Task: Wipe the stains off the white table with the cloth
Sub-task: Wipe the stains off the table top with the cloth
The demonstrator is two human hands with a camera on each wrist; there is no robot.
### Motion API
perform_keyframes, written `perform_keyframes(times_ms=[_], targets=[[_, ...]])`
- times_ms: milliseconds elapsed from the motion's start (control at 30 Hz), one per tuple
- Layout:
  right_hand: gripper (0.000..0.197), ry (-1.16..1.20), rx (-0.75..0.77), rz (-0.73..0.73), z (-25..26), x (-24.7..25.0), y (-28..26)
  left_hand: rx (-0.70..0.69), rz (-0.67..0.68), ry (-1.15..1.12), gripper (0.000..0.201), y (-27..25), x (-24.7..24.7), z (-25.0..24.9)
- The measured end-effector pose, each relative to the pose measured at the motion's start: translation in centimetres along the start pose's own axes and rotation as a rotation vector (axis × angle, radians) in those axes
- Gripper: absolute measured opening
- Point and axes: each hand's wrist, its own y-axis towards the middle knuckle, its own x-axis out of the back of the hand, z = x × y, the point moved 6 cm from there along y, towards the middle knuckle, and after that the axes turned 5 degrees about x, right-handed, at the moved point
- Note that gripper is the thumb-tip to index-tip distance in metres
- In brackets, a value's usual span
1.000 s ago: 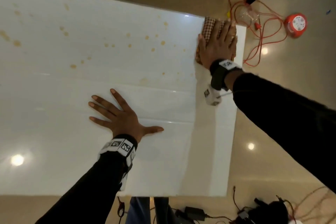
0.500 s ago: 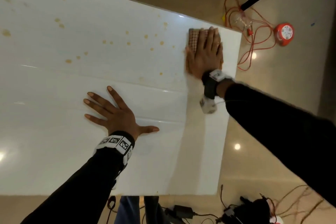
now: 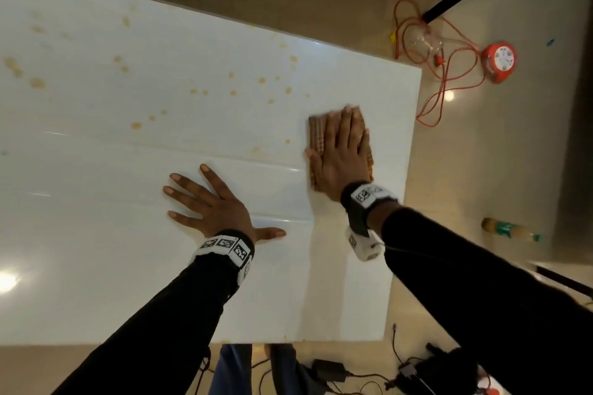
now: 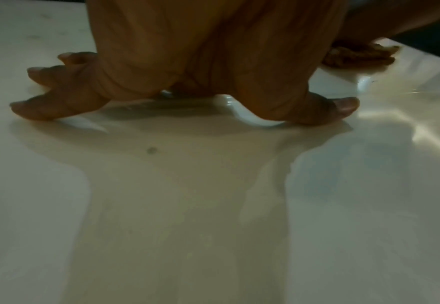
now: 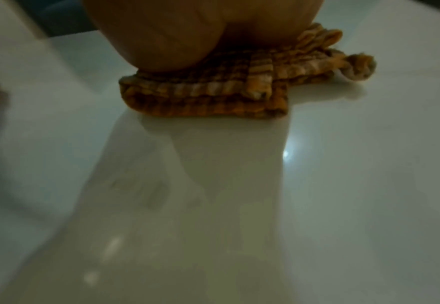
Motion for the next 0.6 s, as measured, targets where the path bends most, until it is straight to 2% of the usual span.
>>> perform_keyframes(times_ms=[133,200,267,333,433,500,600], targets=[[0.085,0.081,-0.17,-0.108,-1.8,4.3,10.4,0.02,0.047,0.026,0.201,0.2,0.2,-0.1],[0.087,0.093,-0.206,-0.128,-1.9,5.4,12.2,0.028,0.059,0.001,0.201,0.0,0.3,-0.2],[0.085,0.081,-0.175,-0.127,-0.8,4.5,10.4,0.032,0.072,0.0,0.201,0.1,0.4,0.0],[0.081,0.041,-0.091,-0.129,1.2,2.7,5.2,0.036,0.096,0.006,0.202,0.1,0.5,0.0],[0.082,0.026,0.111,-0.022,4.3,-1.0,-3.0,0.045,0.102,-0.015,0.202,0.0,0.7,-0.1],[0.083,-0.001,0.219,0.022,4.5,-1.5,-3.3,0.037,0.086,-0.028,0.201,0.0,0.7,-0.3],[0.081,-0.025,0.234,-0.032,2.8,0.9,3.1,0.028,0.072,-0.01,0.202,-0.1,0.4,-0.2]])
